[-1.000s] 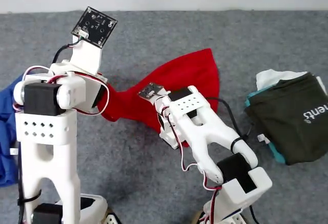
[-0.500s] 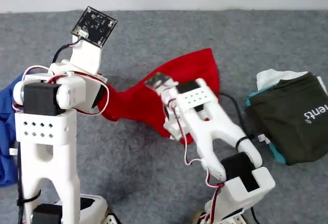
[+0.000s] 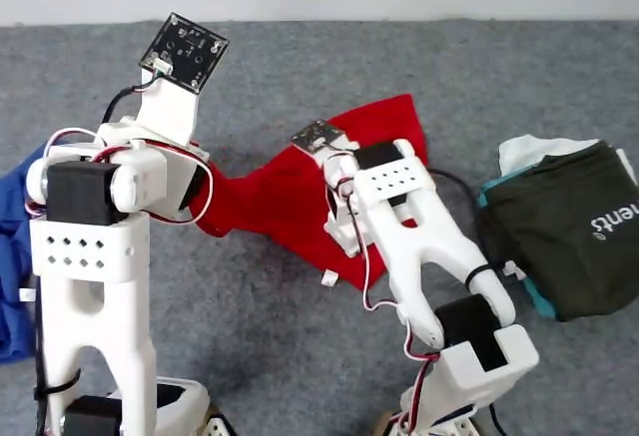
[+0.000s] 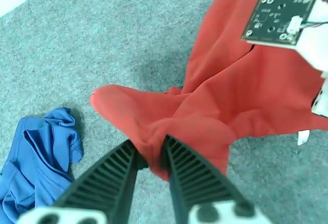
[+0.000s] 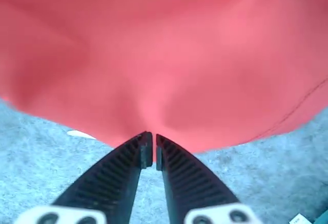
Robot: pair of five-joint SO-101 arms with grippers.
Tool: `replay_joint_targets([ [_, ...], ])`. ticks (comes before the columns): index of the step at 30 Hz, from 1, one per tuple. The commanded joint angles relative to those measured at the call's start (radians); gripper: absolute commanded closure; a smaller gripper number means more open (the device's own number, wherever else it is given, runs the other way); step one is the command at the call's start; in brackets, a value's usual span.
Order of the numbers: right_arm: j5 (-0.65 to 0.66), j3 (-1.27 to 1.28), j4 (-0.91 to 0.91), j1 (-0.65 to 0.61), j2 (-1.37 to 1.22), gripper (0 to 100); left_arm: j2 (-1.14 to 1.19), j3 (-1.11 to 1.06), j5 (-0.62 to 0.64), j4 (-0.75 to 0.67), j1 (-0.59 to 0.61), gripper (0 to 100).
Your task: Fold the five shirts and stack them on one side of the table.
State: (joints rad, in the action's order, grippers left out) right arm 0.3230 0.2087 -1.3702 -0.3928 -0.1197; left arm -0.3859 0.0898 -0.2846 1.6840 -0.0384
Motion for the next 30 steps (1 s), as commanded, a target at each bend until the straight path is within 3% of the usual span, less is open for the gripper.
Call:
replay_joint_targets([
  [1, -0.006, -0.034, -0.013, 0.036, 0.005, 98.3, -0.011, 0.002, 0.008, 0.005, 0.002, 95],
  [8, -0.003, 0.028, -0.068, 0.058, 0.005, 97.8, -0.009, 0.002, 0.008, 0.005, 0.002, 95],
  [11, 0.003, 0.112, -0.065, 0.025, 0.007, 93.2, -0.009, 0.002, 0.008, 0.005, 0.002, 95],
  [19, -0.006, 0.249, 0.133, -0.068, 0.007, 90.9, -0.015, -0.067, 0.008, -0.003, 0.002, 94],
  [30, 0.002, 0.216, 0.14, -0.073, 0.007, 91.3, -0.017, -0.128, 0.006, -0.003, 0.002, 94],
])
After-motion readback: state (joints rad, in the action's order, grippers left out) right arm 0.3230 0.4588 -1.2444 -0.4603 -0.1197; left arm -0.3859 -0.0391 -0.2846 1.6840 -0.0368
